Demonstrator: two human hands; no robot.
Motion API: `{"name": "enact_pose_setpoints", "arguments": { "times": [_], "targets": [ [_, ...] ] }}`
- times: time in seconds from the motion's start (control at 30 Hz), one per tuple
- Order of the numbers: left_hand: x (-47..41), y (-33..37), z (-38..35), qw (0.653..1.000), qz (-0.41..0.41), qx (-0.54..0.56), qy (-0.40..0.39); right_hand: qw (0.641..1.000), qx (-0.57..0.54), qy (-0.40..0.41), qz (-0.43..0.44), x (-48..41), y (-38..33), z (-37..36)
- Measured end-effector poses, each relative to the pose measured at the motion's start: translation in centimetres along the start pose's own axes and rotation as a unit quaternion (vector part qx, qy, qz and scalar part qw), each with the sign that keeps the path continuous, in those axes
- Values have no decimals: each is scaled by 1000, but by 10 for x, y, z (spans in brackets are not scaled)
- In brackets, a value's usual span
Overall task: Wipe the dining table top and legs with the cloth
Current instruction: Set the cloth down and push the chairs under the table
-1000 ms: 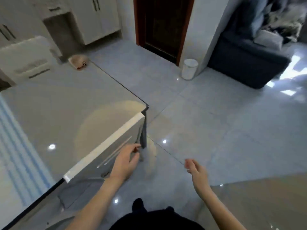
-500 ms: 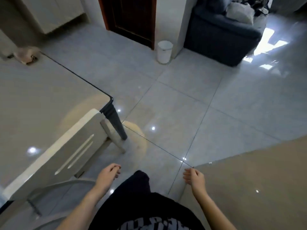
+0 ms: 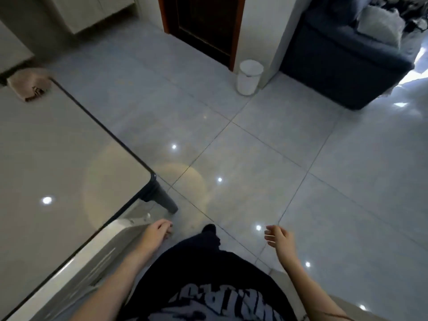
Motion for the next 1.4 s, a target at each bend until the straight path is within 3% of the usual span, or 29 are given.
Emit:
{"name": "enact_pose_setpoints", "arguments": {
  "times": [0.37, 0.6, 0.77, 1.03, 1.2, 1.4],
  "targets": [
    [-123, 195, -39, 995, -98, -27, -4, 999, 6, 35, 23, -132, -137, 15],
    [-186, 279, -72, 993, -62, 66, 72, 993, 70, -65, 69, -257, -275, -20],
    [-203, 302, -70, 973, 10, 159, 165, 969, 131, -173, 119, -308, -377, -87],
    [-213, 281, -43, 907, 142, 263, 296, 909, 191, -327, 172, -339, -477, -228],
    [-264, 294, -5, 874, 163, 309, 338, 892, 214, -353, 185, -348, -523, -324],
    [-346, 341, 81, 876, 121, 307, 353, 888, 221, -347, 205, -363, -577, -421]
  ]
}}
Point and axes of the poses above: each hand's wrist, its own x-axis away from the middle knuckle, its own z-axis out of the back of the hand, y = z × x, the point moved 1 cm from there along -x, towards the middle knuckle, and after that the axes turned 5 degrees about y, right-handed, at the moved point
